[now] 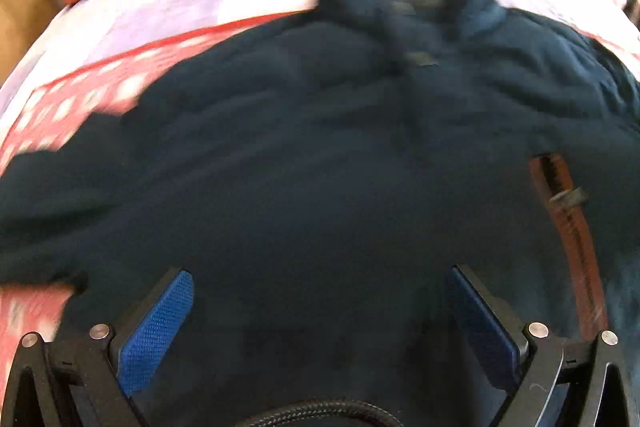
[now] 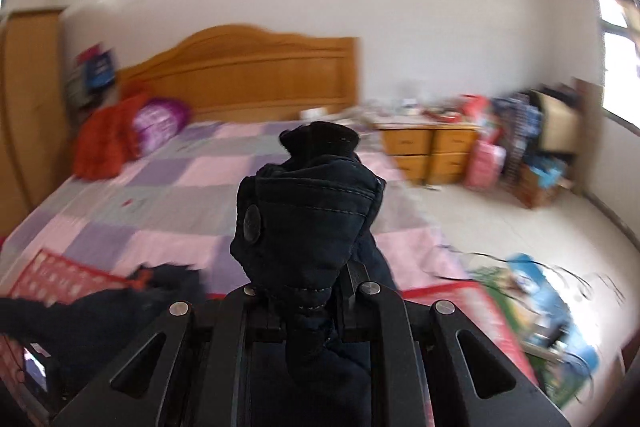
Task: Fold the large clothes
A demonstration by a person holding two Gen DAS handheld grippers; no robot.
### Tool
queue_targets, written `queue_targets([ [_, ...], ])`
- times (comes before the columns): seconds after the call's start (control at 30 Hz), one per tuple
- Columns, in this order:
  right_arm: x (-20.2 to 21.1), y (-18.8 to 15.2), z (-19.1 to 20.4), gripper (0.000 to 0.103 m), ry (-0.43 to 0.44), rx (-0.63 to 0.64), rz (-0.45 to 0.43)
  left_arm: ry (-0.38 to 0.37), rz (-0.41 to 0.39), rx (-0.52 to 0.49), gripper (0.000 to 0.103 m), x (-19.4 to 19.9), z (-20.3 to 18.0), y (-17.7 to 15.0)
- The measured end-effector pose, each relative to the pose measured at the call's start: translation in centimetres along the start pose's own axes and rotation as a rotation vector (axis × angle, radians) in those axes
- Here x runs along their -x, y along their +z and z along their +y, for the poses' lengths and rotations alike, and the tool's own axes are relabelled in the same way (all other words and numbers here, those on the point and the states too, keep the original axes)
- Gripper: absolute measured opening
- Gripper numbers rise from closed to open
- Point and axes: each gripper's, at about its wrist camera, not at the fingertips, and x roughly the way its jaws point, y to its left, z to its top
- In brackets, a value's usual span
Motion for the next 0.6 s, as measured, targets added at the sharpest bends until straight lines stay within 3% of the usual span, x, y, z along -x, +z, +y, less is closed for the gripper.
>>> queue_targets([
  [0.17,-7.1,-2.4,14.1,0.017,0.146,0.121,0.078,0.055,-0.014,0.011,0.103,2.8,6.4,-4.4],
  [0.33,-12.6,-8.4,25.5,0.017,0.240,0.280,0.170,0.081,0.001,0.033,0.103,4.5,10.8,-8.3],
  [0.5,-16.0,-15.4,32.3,0.017,0.291,0.461,0.267,0.075,0.036,0.080,0.103,4.9,13.3,-11.7],
  [0.6,-16.3,-18.2,33.1,0.018,0.295,0.523,0.277,0.077,0.041,0.096,0.103,4.5,13.6,-12.6],
])
